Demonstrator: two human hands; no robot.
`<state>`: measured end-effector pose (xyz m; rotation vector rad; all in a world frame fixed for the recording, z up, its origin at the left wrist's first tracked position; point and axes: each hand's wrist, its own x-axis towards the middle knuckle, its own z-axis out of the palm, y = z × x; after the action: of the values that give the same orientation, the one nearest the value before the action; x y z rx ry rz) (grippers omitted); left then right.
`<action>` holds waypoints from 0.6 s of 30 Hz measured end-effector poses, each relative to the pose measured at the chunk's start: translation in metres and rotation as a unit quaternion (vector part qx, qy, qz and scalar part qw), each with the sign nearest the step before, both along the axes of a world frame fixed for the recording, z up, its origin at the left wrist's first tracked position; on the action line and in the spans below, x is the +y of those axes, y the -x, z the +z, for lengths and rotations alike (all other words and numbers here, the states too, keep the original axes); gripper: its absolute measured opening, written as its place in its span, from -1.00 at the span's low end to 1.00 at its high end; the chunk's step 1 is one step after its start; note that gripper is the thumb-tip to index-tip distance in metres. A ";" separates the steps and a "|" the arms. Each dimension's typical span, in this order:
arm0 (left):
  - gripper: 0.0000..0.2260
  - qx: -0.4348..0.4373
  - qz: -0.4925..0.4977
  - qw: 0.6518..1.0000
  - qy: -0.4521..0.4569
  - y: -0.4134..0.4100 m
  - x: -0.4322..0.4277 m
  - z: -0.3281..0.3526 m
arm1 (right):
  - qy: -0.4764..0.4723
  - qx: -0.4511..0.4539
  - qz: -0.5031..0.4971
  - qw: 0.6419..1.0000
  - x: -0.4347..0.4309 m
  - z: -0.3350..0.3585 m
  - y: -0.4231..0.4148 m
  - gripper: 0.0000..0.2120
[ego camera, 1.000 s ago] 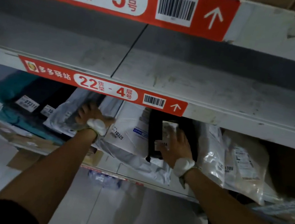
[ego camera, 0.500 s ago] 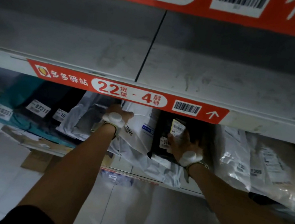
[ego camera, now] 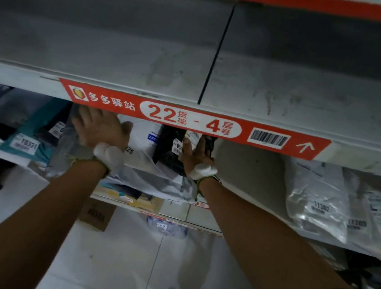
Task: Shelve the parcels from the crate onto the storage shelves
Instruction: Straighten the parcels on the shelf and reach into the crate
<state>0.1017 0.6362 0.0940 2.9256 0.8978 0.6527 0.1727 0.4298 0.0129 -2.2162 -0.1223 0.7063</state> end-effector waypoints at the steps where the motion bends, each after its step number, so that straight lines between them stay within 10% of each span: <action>1: -0.31 -0.024 -0.057 0.996 -0.061 -0.001 -0.018 -0.004 | 0.035 -0.008 0.026 0.999 -0.011 0.010 0.003 -0.35; 5: -0.33 0.107 -0.241 0.964 0.032 -0.015 -0.085 -0.030 | 0.094 -0.047 0.101 0.989 -0.025 0.026 0.009 -0.43; 11: -0.14 0.169 -0.161 0.963 0.131 -0.032 -0.121 -0.043 | 0.286 -0.261 0.084 0.918 -0.128 0.045 0.012 -0.27; 14: -0.17 0.166 -0.152 0.964 0.143 -0.030 -0.127 -0.044 | 0.422 -0.191 0.001 0.886 -0.214 0.041 -0.006 0.01; 18: -0.22 0.168 -0.147 0.962 0.155 -0.028 -0.124 -0.046 | 0.186 -0.071 -0.140 0.970 -0.281 0.037 -0.010 -0.15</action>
<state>0.1293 0.5122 0.0475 2.8301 0.5000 -0.0053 0.1828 0.1484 0.0503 -2.5714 0.2697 0.4384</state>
